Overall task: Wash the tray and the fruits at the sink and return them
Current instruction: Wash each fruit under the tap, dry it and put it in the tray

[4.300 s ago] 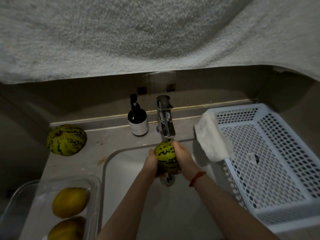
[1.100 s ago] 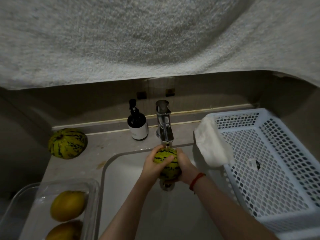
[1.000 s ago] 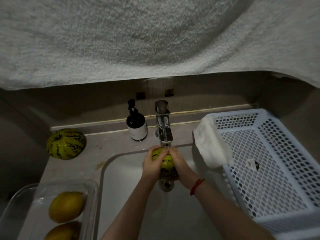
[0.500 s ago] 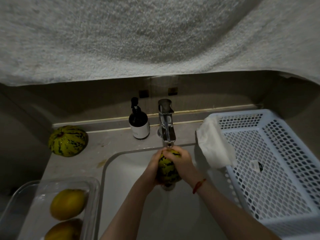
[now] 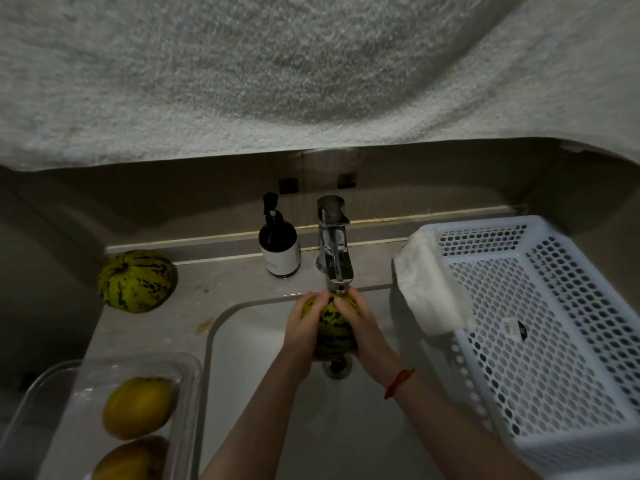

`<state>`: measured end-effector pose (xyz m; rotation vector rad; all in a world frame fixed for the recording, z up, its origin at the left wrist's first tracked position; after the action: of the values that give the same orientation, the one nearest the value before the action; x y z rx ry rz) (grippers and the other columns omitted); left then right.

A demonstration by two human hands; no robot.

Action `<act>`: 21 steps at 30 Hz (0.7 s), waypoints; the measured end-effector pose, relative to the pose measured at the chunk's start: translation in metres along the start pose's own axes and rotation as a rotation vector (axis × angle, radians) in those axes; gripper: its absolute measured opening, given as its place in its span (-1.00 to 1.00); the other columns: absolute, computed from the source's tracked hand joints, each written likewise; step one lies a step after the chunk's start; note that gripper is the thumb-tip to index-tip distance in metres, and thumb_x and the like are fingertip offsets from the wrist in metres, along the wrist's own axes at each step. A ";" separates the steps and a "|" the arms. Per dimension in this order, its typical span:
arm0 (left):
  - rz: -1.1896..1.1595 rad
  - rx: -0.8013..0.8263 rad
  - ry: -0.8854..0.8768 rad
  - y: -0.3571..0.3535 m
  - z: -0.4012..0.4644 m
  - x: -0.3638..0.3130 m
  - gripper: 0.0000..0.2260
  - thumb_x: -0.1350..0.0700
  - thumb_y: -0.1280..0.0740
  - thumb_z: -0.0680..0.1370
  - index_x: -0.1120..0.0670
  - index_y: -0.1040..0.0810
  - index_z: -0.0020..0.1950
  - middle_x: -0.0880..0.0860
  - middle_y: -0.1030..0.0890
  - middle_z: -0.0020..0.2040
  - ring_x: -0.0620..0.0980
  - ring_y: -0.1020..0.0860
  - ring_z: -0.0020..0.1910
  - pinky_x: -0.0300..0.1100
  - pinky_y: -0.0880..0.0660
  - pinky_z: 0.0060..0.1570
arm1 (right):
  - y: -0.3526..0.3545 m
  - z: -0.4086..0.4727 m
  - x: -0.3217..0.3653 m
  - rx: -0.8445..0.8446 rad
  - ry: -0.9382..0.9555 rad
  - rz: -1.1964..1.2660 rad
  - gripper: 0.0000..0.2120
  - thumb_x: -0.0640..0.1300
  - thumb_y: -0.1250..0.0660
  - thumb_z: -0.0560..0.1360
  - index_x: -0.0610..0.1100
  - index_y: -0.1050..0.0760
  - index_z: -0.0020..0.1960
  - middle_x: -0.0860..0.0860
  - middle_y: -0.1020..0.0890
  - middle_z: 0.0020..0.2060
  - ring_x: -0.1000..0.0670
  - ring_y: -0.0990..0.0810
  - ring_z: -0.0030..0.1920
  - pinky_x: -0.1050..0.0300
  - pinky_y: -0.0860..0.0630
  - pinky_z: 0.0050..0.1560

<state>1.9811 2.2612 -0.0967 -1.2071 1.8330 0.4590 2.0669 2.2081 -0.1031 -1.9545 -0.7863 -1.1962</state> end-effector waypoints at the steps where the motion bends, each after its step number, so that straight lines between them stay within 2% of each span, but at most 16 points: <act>1: 0.010 -0.020 0.092 0.001 0.001 0.002 -0.79 -0.15 -0.26 0.54 -0.06 -0.51 0.04 0.12 -0.56 0.06 0.11 -0.57 -0.03 0.05 -0.58 -0.12 | 0.002 -0.004 -0.001 0.025 0.046 -0.016 -0.73 -0.14 -0.26 0.55 0.04 -0.38 0.24 -0.05 -0.55 0.12 -0.03 -0.58 0.13 0.03 -0.58 0.08; 3: -0.001 -0.004 0.294 0.000 0.002 0.008 -0.60 -0.24 -0.17 0.55 0.03 -0.49 0.16 0.19 -0.56 0.09 0.17 -0.56 -0.01 0.07 -0.55 -0.13 | 0.006 -0.011 -0.001 0.067 0.137 -0.139 -0.54 -0.15 -0.31 0.50 0.11 -0.25 0.32 0.05 -0.47 0.19 0.12 -0.51 0.17 0.22 -0.55 0.07; 6: -0.075 0.122 0.464 -0.006 -0.001 0.011 -0.47 -0.29 -0.08 0.56 0.12 -0.44 0.23 0.25 -0.56 0.10 0.22 -0.55 0.05 0.14 -0.51 -0.03 | 0.013 -0.015 0.001 0.114 0.231 -0.341 -0.28 -0.18 -0.48 0.38 0.00 -0.17 0.42 0.02 -0.43 0.24 0.11 -0.47 0.25 0.16 -0.50 0.19; 7: -0.090 0.141 0.465 -0.005 -0.001 0.010 -0.46 -0.29 -0.09 0.56 0.13 -0.44 0.22 0.26 -0.56 0.09 0.22 -0.55 0.05 0.16 -0.51 0.03 | 0.013 -0.015 0.003 0.118 0.243 -0.353 -0.30 -0.18 -0.49 0.37 0.03 -0.21 0.38 0.07 -0.47 0.20 0.17 -0.49 0.21 0.20 -0.51 0.16; 9: -0.105 0.191 0.442 -0.004 0.001 0.009 -0.44 -0.31 -0.09 0.55 0.13 -0.45 0.24 0.25 -0.55 0.13 0.22 -0.54 0.10 0.17 -0.48 0.13 | 0.014 -0.012 0.007 0.064 0.210 -0.320 -0.49 -0.14 -0.45 0.42 0.12 -0.31 0.25 0.14 -0.52 0.10 0.25 -0.56 0.07 0.29 -0.54 -0.01; 11: -0.004 0.236 0.412 -0.006 0.000 0.009 -0.39 -0.35 -0.05 0.53 0.11 -0.43 0.29 0.18 -0.52 0.19 0.17 -0.50 0.16 0.06 -0.51 0.08 | 0.018 -0.006 0.005 -0.018 0.094 -0.207 -0.67 -0.07 -0.32 0.52 0.08 -0.35 0.25 0.01 -0.56 0.07 0.13 -0.61 0.01 0.27 -0.57 -0.14; 13: 0.197 0.169 0.325 -0.002 0.001 0.007 -0.38 -0.36 0.02 0.54 0.05 -0.37 0.37 0.10 -0.46 0.24 0.10 -0.45 0.18 -0.09 -0.47 -0.04 | 0.018 -0.001 -0.001 -0.060 -0.046 -0.083 -0.72 -0.01 -0.21 0.57 -0.07 -0.42 0.25 -0.14 -0.59 0.07 -0.04 -0.64 -0.01 0.17 -0.59 -0.21; 15: 0.229 0.113 0.174 0.003 0.006 0.003 -0.44 -0.30 0.03 0.57 0.01 -0.37 0.39 0.08 -0.46 0.31 0.07 -0.46 0.23 -0.11 -0.44 0.04 | 0.013 0.000 -0.010 -0.040 -0.202 0.018 -0.63 0.10 -0.16 0.57 -0.13 -0.56 0.11 -0.19 -0.66 -0.01 -0.12 -0.68 -0.07 0.10 -0.60 -0.25; 17: 0.083 0.176 0.142 0.001 0.006 0.002 -0.54 -0.27 -0.07 0.56 -0.04 -0.47 0.31 0.06 -0.54 0.26 0.04 -0.51 0.19 -0.02 -0.47 0.12 | 0.009 -0.003 -0.017 -0.005 -0.319 0.104 -0.51 0.23 -0.10 0.52 -0.08 -0.66 -0.03 -0.15 -0.69 -0.10 -0.12 -0.69 -0.13 0.05 -0.58 -0.26; 19: 0.063 0.165 0.203 0.005 0.005 0.006 -0.60 -0.31 -0.17 0.49 -0.12 -0.53 0.18 0.01 -0.57 0.16 0.04 -0.53 0.13 0.03 -0.50 0.04 | 0.008 -0.003 -0.022 0.011 -0.350 0.180 -0.46 0.28 -0.07 0.48 -0.06 -0.67 -0.06 -0.15 -0.69 -0.10 -0.14 -0.68 -0.12 0.01 -0.57 -0.21; 21: 0.086 0.139 0.228 0.008 0.005 0.010 -0.60 -0.32 -0.24 0.44 -0.12 -0.57 0.13 0.02 -0.58 0.12 0.08 -0.54 0.09 0.00 -0.54 -0.09 | 0.008 -0.005 -0.025 0.006 -0.365 0.207 -0.41 0.30 -0.02 0.49 -0.08 -0.67 -0.04 -0.19 -0.68 -0.07 -0.20 -0.68 -0.12 0.02 -0.57 -0.28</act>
<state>1.9751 2.2622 -0.1087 -1.1260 2.0808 0.2431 2.0608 2.1963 -0.1266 -2.2201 -0.7411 -0.7242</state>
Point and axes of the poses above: each hand's wrist, its own z-axis towards the middle knuckle, its own y-axis out of the back of the hand, x = y × z, the point moved 6 cm from there along z, towards the middle knuckle
